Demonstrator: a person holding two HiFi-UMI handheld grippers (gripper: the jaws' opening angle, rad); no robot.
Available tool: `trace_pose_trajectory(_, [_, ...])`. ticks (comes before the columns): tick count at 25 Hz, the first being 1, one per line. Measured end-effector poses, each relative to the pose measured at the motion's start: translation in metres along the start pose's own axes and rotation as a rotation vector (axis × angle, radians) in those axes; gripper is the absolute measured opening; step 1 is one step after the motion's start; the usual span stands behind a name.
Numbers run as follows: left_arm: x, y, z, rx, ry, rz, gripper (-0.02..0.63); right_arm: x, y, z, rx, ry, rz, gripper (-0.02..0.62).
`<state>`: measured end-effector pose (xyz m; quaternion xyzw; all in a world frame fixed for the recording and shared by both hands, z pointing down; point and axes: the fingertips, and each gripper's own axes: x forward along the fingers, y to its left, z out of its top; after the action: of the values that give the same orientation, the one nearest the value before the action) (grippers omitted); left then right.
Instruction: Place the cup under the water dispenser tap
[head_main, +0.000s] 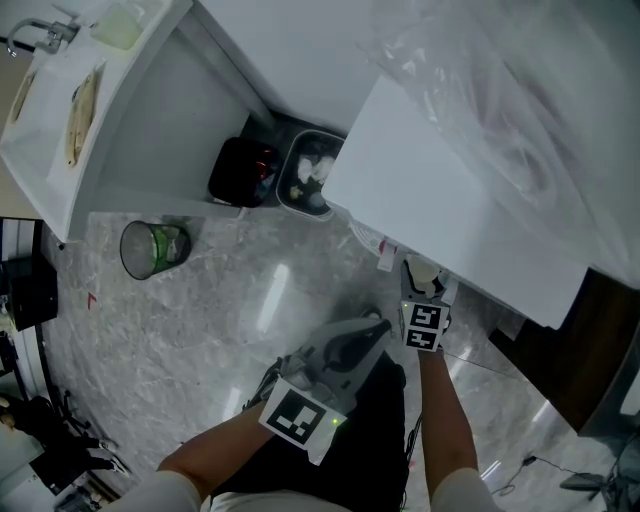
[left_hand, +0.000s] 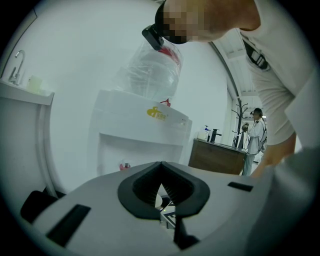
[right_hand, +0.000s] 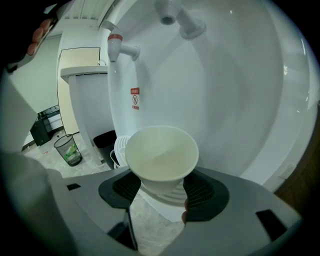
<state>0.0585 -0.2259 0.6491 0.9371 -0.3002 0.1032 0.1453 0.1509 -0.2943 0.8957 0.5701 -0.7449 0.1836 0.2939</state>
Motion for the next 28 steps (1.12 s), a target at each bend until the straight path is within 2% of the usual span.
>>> trace_pose_trajectory(7, [-0.007, 0.002, 0.0, -0.012, 0.016, 0.011, 0.003, 0.0, -0.001, -0.005, 0.025, 0.022, 0.025, 0.263])
trace_pose_trajectory(11, [-0.011, -0.001, 0.002, -0.024, 0.026, 0.013, 0.003, -0.004, 0.001, -0.002, 0.049, 0.032, 0.052, 0.292])
trace_pose_trajectory(20, [-0.025, -0.016, 0.022, -0.03, 0.027, 0.009, 0.003, -0.05, 0.005, 0.002, 0.085, 0.079, 0.039, 0.305])
trace_pose_trajectory(24, [-0.034, -0.027, 0.046, -0.009, 0.029, 0.01, 0.003, -0.101, 0.012, 0.027, 0.096, 0.09, 0.029, 0.304])
trace_pose_trajectory(28, [-0.051, -0.038, 0.084, 0.007, 0.018, 0.017, 0.003, -0.167, 0.028, 0.084, 0.114, 0.038, 0.078, 0.301])
